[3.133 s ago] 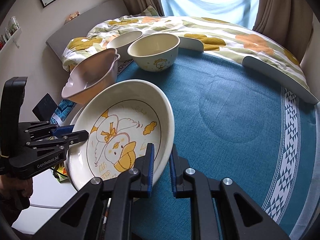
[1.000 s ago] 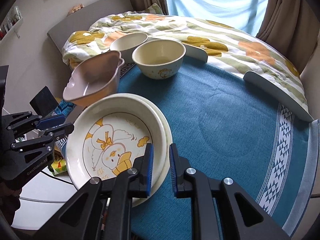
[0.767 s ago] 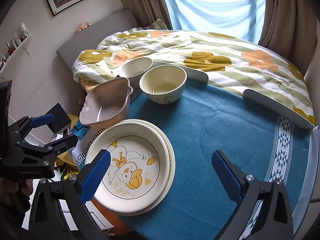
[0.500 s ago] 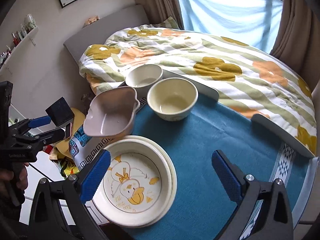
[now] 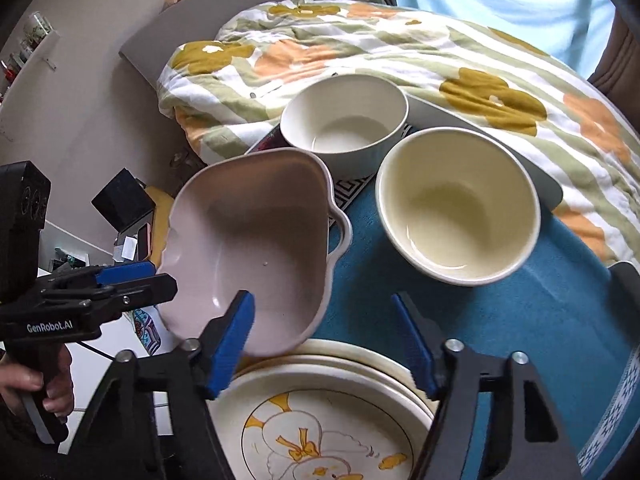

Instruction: Organize plates and bowls

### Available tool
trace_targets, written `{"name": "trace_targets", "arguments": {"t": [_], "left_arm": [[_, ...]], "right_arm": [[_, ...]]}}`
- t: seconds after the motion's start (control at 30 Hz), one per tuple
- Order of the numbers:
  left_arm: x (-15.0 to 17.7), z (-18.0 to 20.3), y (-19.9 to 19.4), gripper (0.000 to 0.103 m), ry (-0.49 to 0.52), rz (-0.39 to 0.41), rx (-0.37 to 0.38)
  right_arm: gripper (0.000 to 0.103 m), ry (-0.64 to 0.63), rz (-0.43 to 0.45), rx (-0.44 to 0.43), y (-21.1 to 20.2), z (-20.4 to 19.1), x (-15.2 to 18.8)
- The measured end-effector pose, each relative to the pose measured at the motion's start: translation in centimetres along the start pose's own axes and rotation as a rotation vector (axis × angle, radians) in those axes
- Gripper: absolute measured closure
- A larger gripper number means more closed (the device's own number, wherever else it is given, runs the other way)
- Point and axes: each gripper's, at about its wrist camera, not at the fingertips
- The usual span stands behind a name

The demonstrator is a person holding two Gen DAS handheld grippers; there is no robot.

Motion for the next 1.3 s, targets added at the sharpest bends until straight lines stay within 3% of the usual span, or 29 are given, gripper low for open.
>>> {"name": "trace_targets", "arguments": {"t": [0.17, 0.23, 0.3, 0.37, 0.47, 0.67, 0.9, 1.13, 1.3], "left_arm": [[-0.9, -0.5, 2.3, 0.071, 0.003, -0.049, 0.015], [-1.2, -0.6, 2.9, 0.074, 0.015, -0.064, 0.013], [-1.7, -0.6, 3.4, 0.077, 0.031, -0.071, 0.006], [-1.9, -0.7, 3.6, 0.088, 0.044, -0.074, -0.013], [-2.3, -1.2, 3.8, 0.093, 0.044, -0.071, -0.023], [-2.2, -0.9, 3.5, 0.093, 0.075, -0.064, -0.048], [-1.4, 0.5, 0.7, 0.093, 0.125, 0.000, -0.109], [0.5, 3.8, -3.7, 0.093, 0.201, 0.066, -0.139], [3.6, 7.8, -6.3, 0.093, 0.259, 0.113, -0.127]], "right_arm": [[0.070, 0.017, -0.033, 0.003, 2.2, -0.1, -0.9], [0.073, 0.024, -0.041, 0.007, 2.7, -0.1, -1.1], [0.084, 0.027, -0.054, 0.009, 3.1, -0.1, -1.3], [0.087, 0.030, -0.060, 0.022, 3.4, 0.1, -1.3], [0.092, 0.037, -0.069, 0.019, 3.7, 0.2, -1.6], [0.092, 0.031, -0.054, 0.016, 3.3, -0.3, -1.7], [0.092, 0.021, 0.003, -0.018, 1.2, -1.2, -1.1], [0.092, 0.033, 0.098, -0.038, -3.9, -1.8, 0.8], [0.092, 0.044, 0.171, -0.021, -8.9, -0.7, 4.4]]}}
Point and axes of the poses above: each gripper's, at about its wrist camera, not at the fingertips, and y roughly the way its jaws point, z to its right, x to its underside, and after that the axes turned 2 degrees about x, right-handed
